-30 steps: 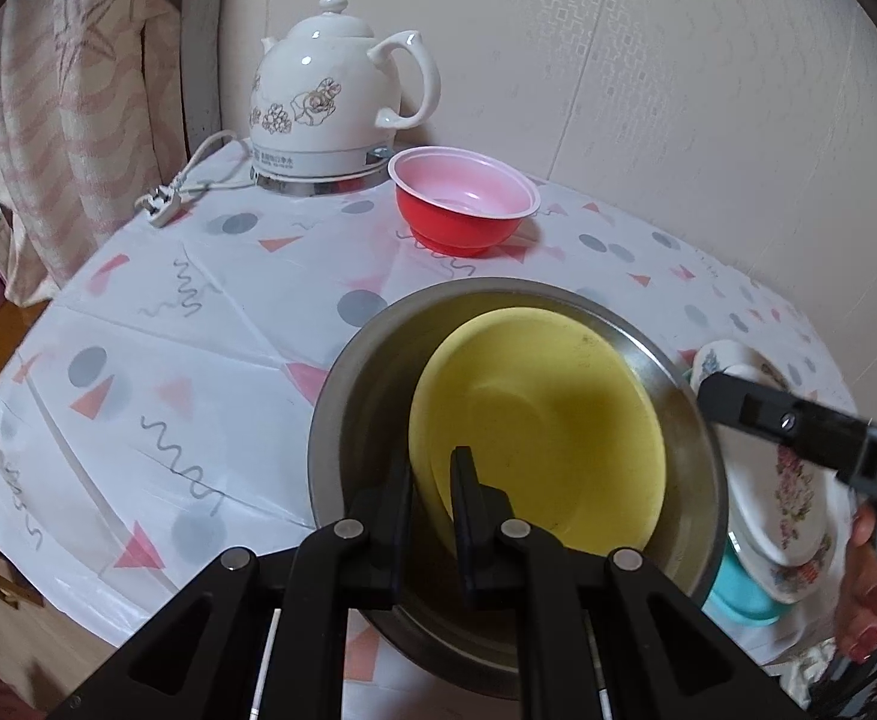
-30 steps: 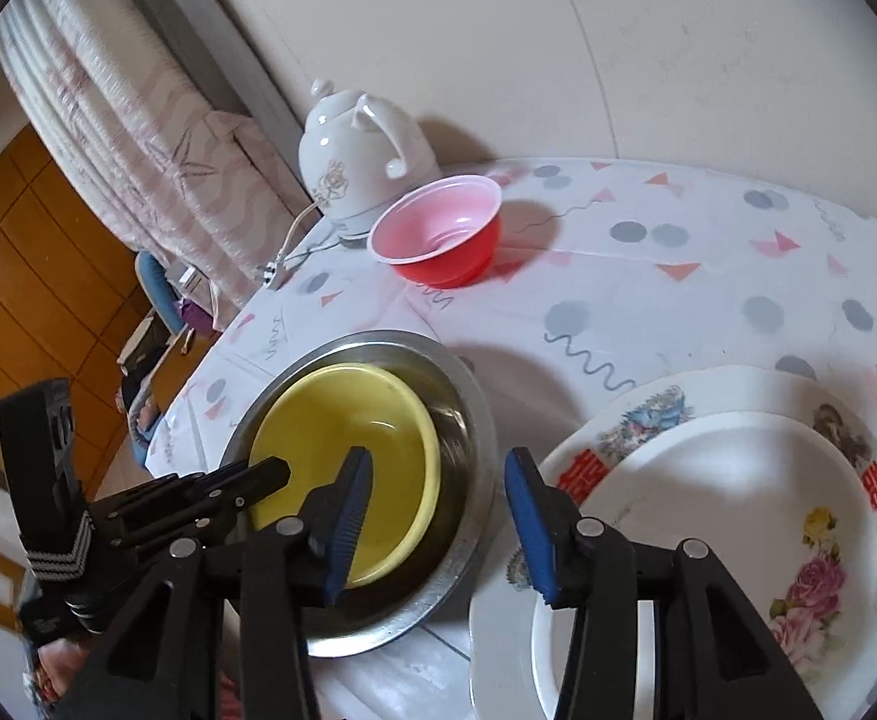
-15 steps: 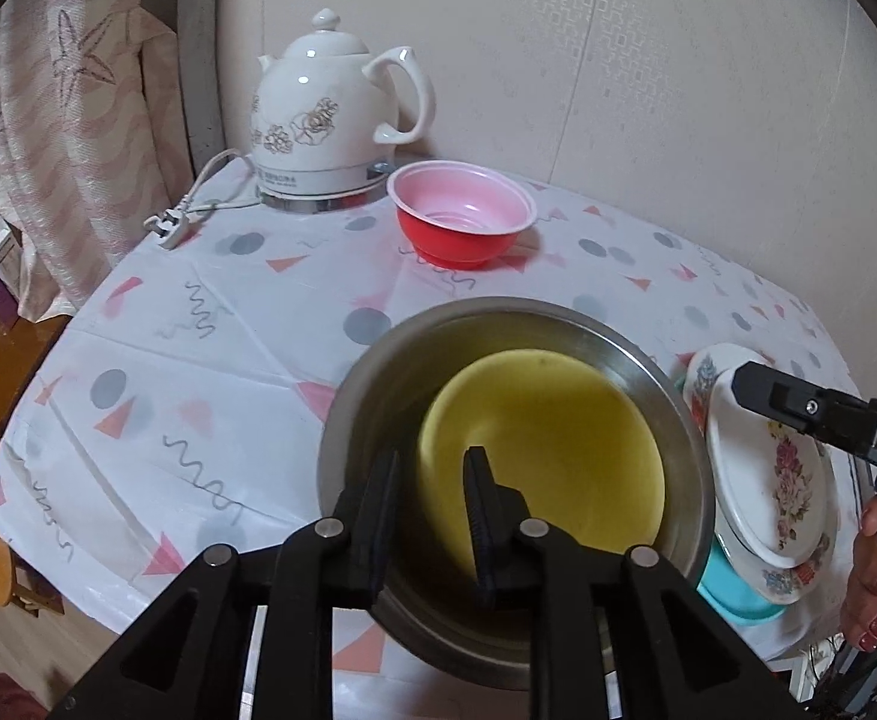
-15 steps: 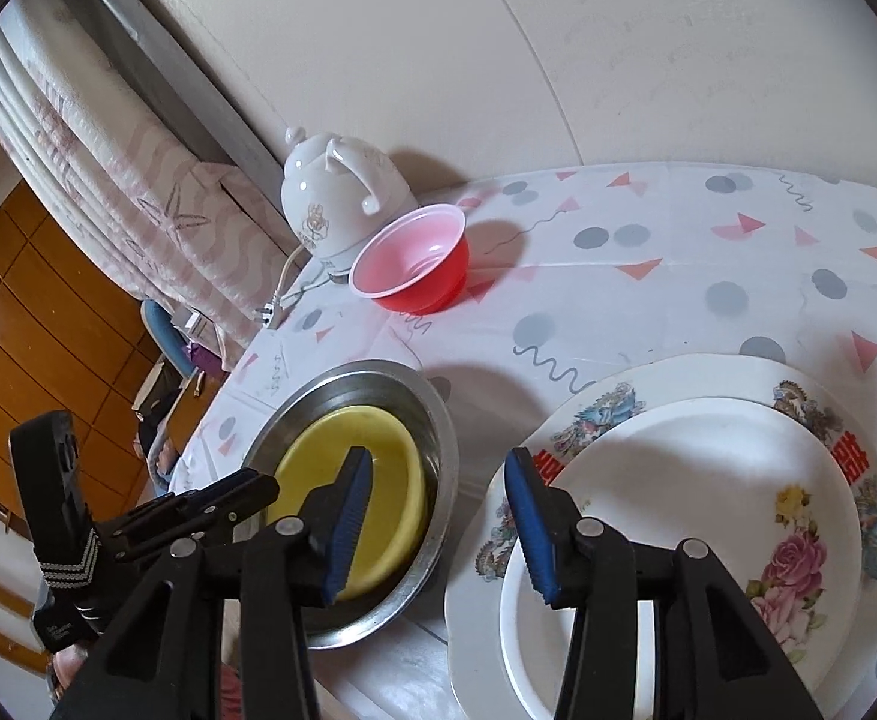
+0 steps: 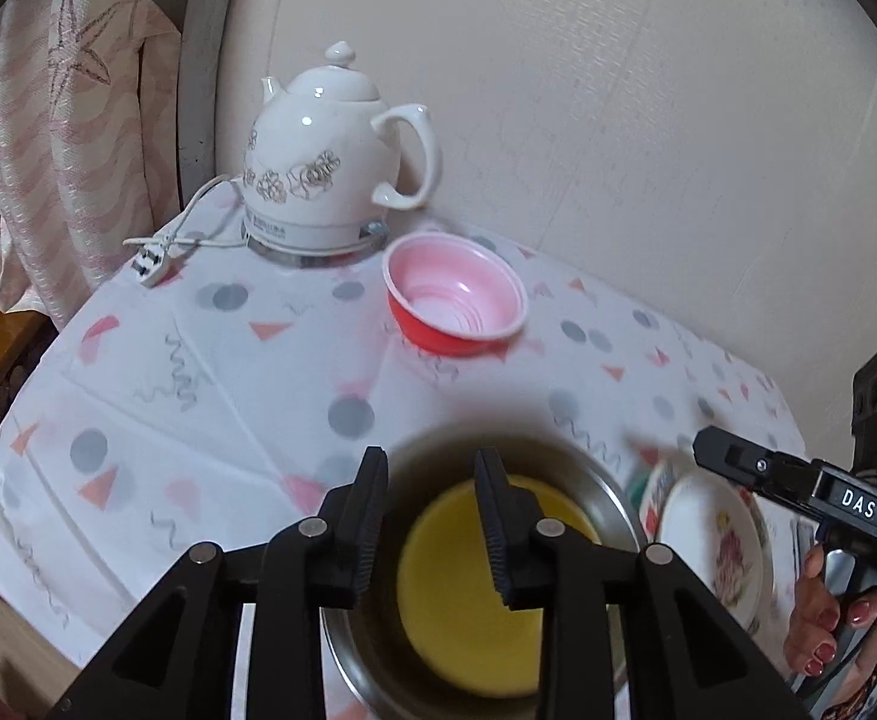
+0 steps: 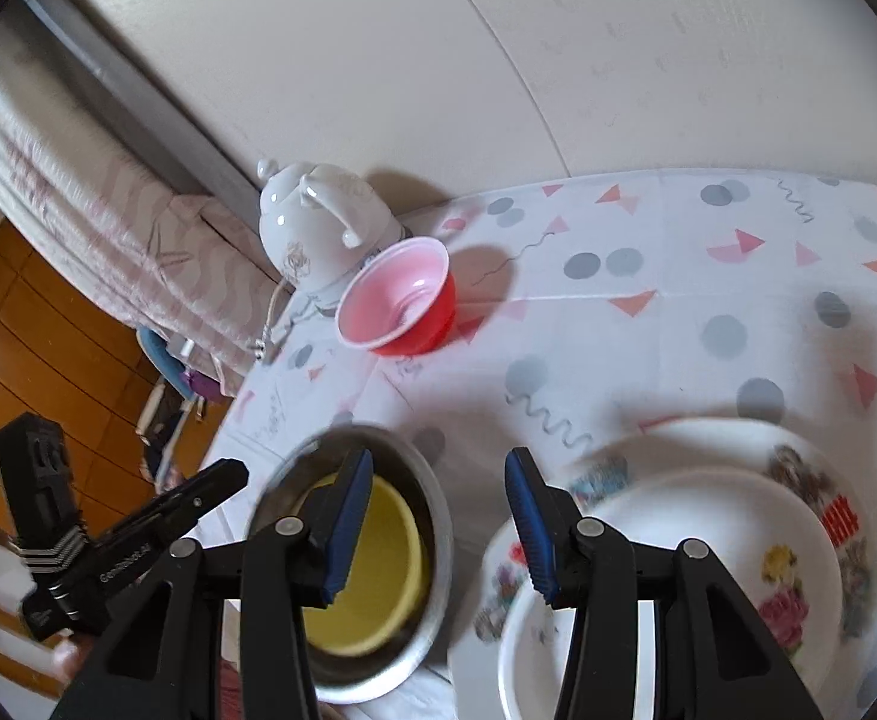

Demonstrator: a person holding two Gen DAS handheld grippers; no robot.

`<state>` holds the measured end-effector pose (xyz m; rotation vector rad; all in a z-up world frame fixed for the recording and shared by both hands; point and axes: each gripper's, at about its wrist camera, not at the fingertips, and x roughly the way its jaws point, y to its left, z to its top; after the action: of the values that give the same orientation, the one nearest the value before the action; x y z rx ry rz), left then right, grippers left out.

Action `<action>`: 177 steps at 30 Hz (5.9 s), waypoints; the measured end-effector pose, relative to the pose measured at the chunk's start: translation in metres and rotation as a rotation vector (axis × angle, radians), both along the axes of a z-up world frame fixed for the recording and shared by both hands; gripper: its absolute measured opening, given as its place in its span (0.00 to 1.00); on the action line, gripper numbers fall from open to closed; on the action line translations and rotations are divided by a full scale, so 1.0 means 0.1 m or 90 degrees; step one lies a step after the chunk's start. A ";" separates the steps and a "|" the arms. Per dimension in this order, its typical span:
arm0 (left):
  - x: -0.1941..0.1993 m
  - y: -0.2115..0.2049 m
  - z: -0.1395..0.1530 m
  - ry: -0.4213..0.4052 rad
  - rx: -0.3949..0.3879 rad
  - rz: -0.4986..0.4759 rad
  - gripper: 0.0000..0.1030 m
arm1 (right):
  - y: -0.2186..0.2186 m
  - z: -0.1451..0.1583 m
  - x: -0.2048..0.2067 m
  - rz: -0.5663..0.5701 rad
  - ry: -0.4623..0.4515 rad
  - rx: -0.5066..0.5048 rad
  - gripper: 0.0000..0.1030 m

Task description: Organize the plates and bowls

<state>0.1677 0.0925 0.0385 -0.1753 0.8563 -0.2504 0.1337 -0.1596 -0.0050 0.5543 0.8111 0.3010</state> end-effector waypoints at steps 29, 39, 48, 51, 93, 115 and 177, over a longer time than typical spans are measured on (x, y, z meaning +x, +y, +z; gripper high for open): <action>1.03 0.00 -0.05 -0.027 0.039 0.036 0.29 | 0.17 -0.10 0.87 0.009 0.068 0.018 0.48; 1.11 -0.01 -0.03 -0.047 0.075 0.041 0.29 | 0.19 -0.16 1.15 0.005 0.085 0.049 0.48; 1.23 0.00 -0.12 -0.026 0.059 0.033 0.29 | 0.19 -0.19 1.30 -0.009 0.084 0.062 0.49; 1.27 0.04 -0.15 -0.015 0.031 0.034 0.29 | 0.17 -0.17 1.32 -0.021 0.064 0.052 0.49; 1.04 -0.32 -0.13 -0.065 0.072 -0.047 0.09 | 0.27 -0.22 1.25 0.021 0.085 0.063 0.10; -0.59 -0.24 0.11 -0.212 0.015 -0.025 0.09 | 0.41 -0.02 -0.27 0.037 -0.059 0.056 0.10; -0.65 -0.07 -0.41 -0.090 -0.005 0.037 0.09 | 0.63 -0.30 -0.36 0.094 -0.005 0.096 0.53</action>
<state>0.1031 0.0857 -0.0028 -0.1880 0.7082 -0.2089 0.0977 -0.0967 -0.0352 0.6357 0.8278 0.5023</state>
